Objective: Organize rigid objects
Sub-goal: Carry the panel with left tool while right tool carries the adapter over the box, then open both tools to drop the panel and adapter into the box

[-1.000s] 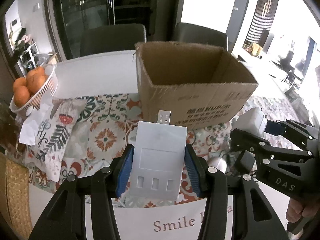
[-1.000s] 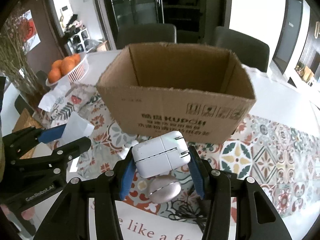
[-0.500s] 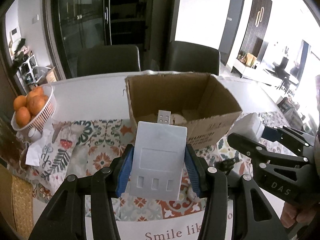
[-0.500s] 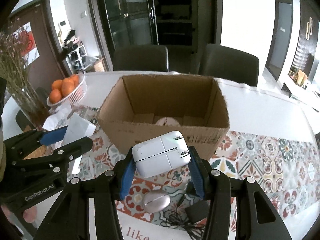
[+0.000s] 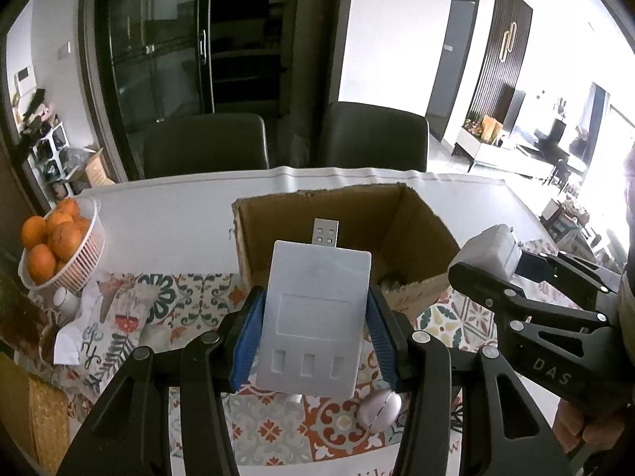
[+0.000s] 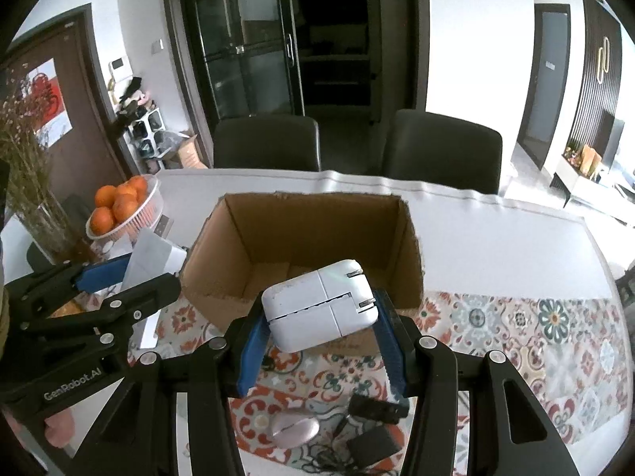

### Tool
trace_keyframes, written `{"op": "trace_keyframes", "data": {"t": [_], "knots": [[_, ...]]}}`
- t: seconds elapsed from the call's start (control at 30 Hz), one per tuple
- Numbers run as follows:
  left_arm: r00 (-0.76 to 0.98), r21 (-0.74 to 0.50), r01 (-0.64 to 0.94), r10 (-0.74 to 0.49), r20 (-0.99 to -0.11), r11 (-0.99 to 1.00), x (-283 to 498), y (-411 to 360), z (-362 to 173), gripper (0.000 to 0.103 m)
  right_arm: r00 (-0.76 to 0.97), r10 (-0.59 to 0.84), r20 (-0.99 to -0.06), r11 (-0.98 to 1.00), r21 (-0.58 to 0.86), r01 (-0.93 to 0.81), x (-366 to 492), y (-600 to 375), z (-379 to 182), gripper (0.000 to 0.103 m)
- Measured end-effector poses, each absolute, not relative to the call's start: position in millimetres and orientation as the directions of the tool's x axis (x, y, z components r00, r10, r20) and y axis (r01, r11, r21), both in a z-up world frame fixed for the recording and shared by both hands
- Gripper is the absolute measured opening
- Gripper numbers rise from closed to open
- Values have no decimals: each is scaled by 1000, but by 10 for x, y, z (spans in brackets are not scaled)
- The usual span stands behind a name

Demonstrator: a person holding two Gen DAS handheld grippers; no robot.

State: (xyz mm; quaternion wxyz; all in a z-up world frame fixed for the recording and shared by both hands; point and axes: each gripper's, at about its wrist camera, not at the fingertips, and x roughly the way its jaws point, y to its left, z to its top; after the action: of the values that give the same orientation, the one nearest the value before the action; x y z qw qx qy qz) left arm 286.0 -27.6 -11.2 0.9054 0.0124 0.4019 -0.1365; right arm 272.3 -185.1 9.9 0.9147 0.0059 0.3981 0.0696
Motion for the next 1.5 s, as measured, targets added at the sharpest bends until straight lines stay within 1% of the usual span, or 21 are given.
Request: {"op": "trace_keyframes", "data": {"t": [0.33, 0.67, 0.9, 1.1, 1.37, 1.5], "knots": [[635, -89, 263, -242, -733, 961, 3114, -345, -14, 50, 669, 139, -730, 990, 78, -120, 2949, -1901, 189, 51], [600, -78, 267, -229, -766, 960, 3481, -436, -56, 50, 625, 144, -767, 989, 92, -116, 3307, -1966, 150, 51], [556, -80, 273, -225, -800, 959, 3741, -466, -186, 50, 566, 137, -813, 990, 92, -107, 3567, -1998, 3, 51], [518, -57, 265, -192, -833, 963, 3926, -492, -367, 50, 517, 106, -849, 993, 60, -105, 3764, -2009, -158, 51], [454, -40, 269, -163, -876, 962, 4051, -520, -628, 50, 452, 79, -889, 993, 31, -111, 3911, -2015, -394, 51], [444, -32, 272, -155, -883, 962, 4048, -541, -685, 50, 416, 73, -906, 994, 30, -108, 3935, -2040, -519, 51]]}}
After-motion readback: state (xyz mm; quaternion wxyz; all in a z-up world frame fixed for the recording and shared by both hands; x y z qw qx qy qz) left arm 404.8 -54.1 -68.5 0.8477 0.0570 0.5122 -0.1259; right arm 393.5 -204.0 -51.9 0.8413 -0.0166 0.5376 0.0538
